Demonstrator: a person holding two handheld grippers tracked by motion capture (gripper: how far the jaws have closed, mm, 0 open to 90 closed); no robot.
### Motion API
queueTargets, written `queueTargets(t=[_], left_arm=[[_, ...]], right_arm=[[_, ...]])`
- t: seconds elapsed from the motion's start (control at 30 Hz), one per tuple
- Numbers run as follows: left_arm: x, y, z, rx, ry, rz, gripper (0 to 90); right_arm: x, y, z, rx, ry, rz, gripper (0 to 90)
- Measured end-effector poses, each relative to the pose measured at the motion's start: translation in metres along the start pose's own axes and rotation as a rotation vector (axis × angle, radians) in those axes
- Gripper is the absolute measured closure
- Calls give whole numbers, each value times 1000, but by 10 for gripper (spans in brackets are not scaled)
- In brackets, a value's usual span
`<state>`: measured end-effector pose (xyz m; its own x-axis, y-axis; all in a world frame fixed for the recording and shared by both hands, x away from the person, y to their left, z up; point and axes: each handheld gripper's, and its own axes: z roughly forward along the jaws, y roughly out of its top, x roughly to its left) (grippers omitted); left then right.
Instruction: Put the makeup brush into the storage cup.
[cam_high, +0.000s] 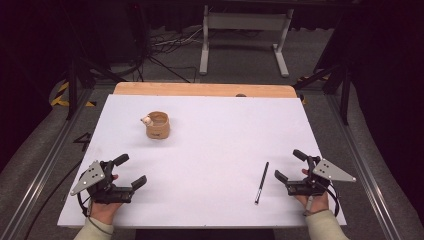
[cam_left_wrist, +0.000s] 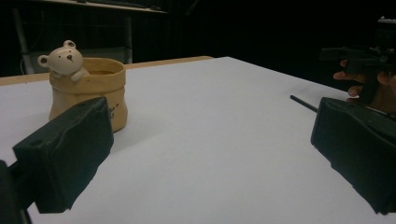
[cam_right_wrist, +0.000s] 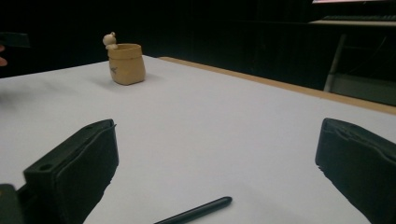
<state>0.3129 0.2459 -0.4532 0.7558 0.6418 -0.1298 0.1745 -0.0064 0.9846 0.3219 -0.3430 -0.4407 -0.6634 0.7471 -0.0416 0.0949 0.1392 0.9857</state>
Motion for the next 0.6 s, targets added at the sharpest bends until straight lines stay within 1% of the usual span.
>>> queueTargets(t=[0.03,0.13,0.2,0.27,0.33,0.37,0.4,0.47,0.53,0.6], left_arm=[[0,0,0,1,0,0,1],[-1,0,0,6,-1,4,1],[-1,0,-1,3,-2,0,1],[-1,1,-1,11,-6,-6,4],[-2,1,-2,21,-3,-1,4],[-2,1,-2,22,-3,0,4],[-2,1,-2,24,1,0,4],[-2,2,-2,22,3,2,1],[-3,2,-3,24,3,3,1],[-3,3,-3,27,-1,2,1]], right_arm=[[-1,2,0,-1,7,3,0],[-2,3,-1,-5,6,7,0],[-2,4,0,8,23,17,0],[-2,6,1,13,26,16,0],[-3,10,4,21,43,26,0],[-3,10,4,21,43,26,0],[-2,11,5,20,33,28,0],[-4,18,7,6,62,58,0],[-4,22,10,10,62,70,1],[-3,25,12,2,81,70,4]])
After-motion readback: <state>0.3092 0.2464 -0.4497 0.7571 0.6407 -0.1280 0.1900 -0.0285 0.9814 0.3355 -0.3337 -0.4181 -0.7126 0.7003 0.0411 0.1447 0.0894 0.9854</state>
